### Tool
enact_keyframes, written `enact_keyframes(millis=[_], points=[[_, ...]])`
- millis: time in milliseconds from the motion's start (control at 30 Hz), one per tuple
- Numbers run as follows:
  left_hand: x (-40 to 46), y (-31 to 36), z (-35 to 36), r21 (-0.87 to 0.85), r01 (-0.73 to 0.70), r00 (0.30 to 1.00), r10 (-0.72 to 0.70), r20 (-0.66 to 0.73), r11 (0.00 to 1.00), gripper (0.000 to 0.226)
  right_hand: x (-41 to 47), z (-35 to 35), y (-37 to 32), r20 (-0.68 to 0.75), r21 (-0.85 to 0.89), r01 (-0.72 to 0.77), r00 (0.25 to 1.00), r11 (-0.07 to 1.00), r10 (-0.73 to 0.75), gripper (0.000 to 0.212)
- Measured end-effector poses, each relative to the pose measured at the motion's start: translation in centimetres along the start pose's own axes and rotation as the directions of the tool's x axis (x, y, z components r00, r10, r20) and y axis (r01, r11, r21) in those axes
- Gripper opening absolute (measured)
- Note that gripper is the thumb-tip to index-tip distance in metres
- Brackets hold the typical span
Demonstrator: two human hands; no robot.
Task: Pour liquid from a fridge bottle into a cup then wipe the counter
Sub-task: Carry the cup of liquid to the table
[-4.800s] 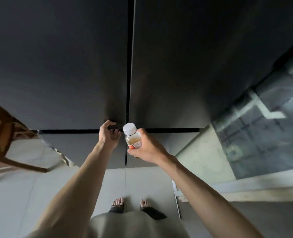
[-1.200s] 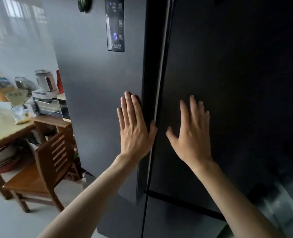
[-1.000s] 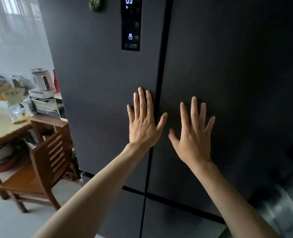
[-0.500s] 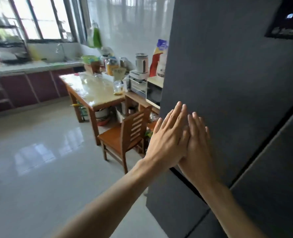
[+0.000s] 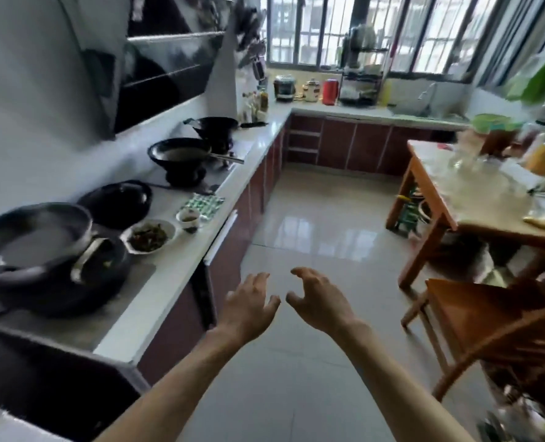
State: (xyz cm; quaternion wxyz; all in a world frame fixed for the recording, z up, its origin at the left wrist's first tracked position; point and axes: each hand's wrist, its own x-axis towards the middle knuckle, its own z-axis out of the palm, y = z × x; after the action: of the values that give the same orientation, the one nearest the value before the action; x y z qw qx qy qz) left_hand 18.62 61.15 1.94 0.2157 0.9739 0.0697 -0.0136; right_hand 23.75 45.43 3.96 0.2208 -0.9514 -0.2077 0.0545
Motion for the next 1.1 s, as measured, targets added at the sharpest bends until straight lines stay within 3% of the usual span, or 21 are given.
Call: enact_keyframes(millis=[267,533,767,1100], points=[[4.0,-14.2,-4.7,-0.047,0.37,0.92,-0.373,-0.12,0.928,0.054,14.4,7.9,-8.5,0.225,0.027,0.15,0.962,0.988,-0.152,0.051],[15.2,-21.1,-6.8,-0.061,0.558,0.817,-0.56,-0.134,0.828,0.071,31.6,11.6,-10.5,0.318,0.119,0.265,0.903,0.957,-0.29,0.079],[23.6,-24.3,-8.8,-0.077,0.61,0.778,-0.615,-0.132,0.789,0.085,43.2,12.9,-11.4,0.39,0.123,0.298,0.862,0.947,-0.322,0.084],[36.1,-30.2,-7.2,0.005,0.57,0.821,-0.57,-0.011,0.821,0.088,53.2,18.4,-11.7,0.469,0.134,0.241,0.839,0.961,-0.276,0.105]])
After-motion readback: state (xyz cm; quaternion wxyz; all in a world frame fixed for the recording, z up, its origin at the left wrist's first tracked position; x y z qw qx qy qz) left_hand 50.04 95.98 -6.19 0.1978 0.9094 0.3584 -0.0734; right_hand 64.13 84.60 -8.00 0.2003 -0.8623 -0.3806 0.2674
